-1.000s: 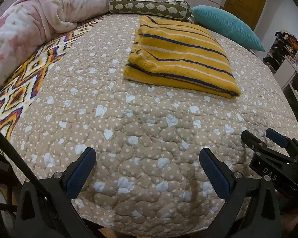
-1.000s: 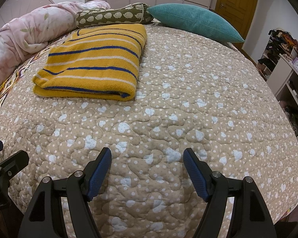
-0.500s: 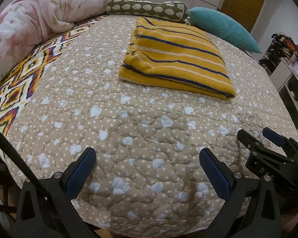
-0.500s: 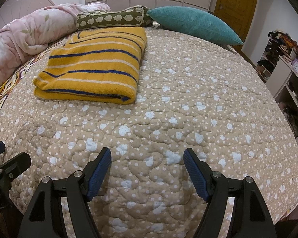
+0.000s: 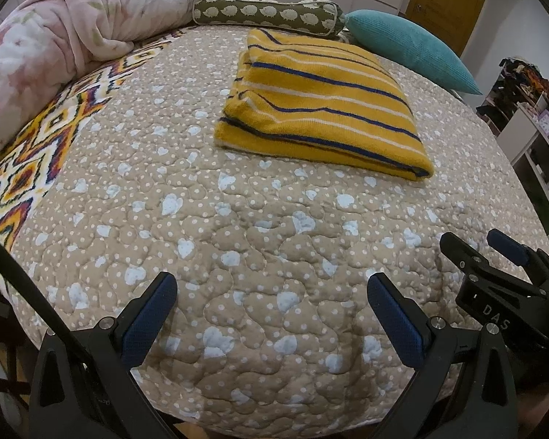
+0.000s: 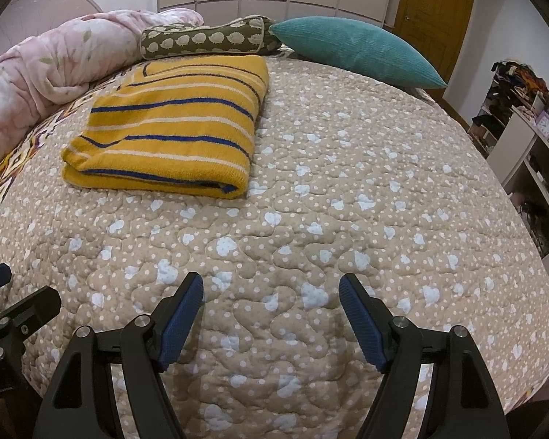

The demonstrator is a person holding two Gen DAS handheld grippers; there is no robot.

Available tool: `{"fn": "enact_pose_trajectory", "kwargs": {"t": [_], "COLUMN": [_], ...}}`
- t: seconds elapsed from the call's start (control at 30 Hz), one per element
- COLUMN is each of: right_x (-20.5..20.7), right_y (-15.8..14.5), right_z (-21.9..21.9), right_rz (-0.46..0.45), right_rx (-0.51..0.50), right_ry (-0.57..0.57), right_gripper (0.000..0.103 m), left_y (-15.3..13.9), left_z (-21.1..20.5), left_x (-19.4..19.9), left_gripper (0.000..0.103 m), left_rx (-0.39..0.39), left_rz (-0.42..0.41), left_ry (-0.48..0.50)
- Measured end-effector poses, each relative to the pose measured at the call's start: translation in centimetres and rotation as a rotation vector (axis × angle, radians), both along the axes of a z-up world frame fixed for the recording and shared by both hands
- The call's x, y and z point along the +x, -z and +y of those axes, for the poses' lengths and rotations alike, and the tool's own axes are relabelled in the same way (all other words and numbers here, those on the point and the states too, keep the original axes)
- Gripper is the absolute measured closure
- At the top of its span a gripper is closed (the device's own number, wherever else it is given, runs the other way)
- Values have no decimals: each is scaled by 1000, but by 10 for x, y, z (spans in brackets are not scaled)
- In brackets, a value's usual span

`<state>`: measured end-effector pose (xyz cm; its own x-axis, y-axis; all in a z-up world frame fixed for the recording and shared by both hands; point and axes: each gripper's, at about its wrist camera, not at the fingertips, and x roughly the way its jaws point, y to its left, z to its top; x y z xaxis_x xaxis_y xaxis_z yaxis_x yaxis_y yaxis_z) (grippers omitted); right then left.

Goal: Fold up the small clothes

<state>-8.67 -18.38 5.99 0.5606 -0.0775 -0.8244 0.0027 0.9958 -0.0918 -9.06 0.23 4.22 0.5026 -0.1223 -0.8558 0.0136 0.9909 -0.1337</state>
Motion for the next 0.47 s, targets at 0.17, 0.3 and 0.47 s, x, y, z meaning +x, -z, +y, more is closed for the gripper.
{"fn": "enact_pose_trajectory", "kwargs": {"t": [0.17, 0.3, 0.47], "right_x": [0, 0, 1], "right_y": [0, 1, 4], "right_z": [1, 2, 4], "right_rz": [-1, 2, 10], "right_rx": [-2, -3, 4], "right_ry": [-3, -5, -10], "right_gripper": [20, 20, 20], "left_y": [1, 1, 3], "left_z": [1, 2, 3], "left_x": [0, 1, 3], "left_gripper": [0, 0, 0], "left_rx": [-2, -7, -10], "left_rz": [4, -6, 8], "left_ry": [-2, -4, 2]}}
